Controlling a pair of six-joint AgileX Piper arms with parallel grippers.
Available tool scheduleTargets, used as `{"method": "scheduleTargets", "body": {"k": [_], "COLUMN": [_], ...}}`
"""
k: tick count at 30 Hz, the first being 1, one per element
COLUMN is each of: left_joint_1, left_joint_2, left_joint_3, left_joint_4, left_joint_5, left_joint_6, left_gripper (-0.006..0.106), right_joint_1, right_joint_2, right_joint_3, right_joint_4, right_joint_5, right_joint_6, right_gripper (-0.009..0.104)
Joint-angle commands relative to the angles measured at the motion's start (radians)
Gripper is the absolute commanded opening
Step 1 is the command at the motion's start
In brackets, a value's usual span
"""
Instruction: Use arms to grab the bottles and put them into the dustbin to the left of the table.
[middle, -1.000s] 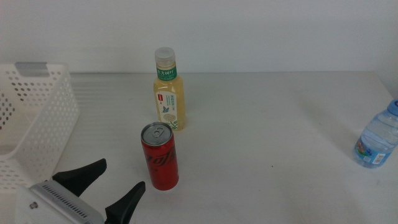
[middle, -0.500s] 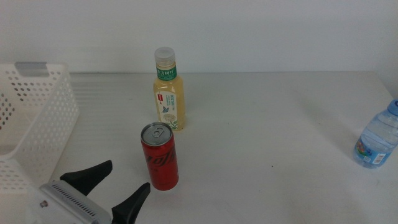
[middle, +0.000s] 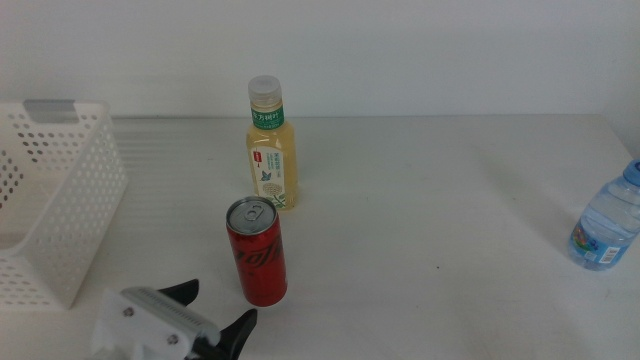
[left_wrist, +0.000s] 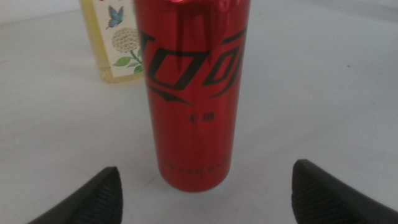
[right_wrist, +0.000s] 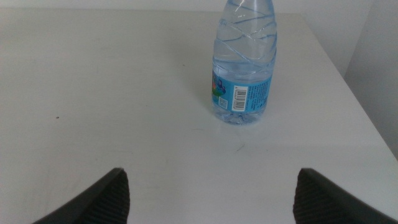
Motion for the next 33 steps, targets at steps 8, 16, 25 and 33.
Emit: {"method": "scheduleTargets", "body": {"k": [8,16,25,33], "left_joint_1": [-0.001,-0.001,-0.001,-0.001], "left_joint_2": [0.063,0.134,0.224,0.279], "left_joint_3": [-0.108,-0.196,-0.296,-0.372], "left_joint_4": [-0.028,-0.029,-0.054,-0.072], "left_joint_5": [-0.183,-0.181,-0.182,-0.182], "left_joint_6": [-0.016,-0.015,-0.015,0.018], "left_gripper": [0.088,0.088,0.088,0.088], "right_joint_1": [-0.006,-0.006,-0.006,-0.006], "right_joint_2": [-0.027,-0.027,-0.027,-0.027], "right_joint_3": [-0.002,-0.002,-0.002,-0.002], "right_joint_4": [-0.013,-0.013,-0.013,-0.013], "right_joint_5": [-0.071,-0.071,-0.071,-0.071], "right_joint_6": [-0.010,-0.010,-0.010,-0.010], "right_gripper": [0.074,0.074,0.074,0.074]}}
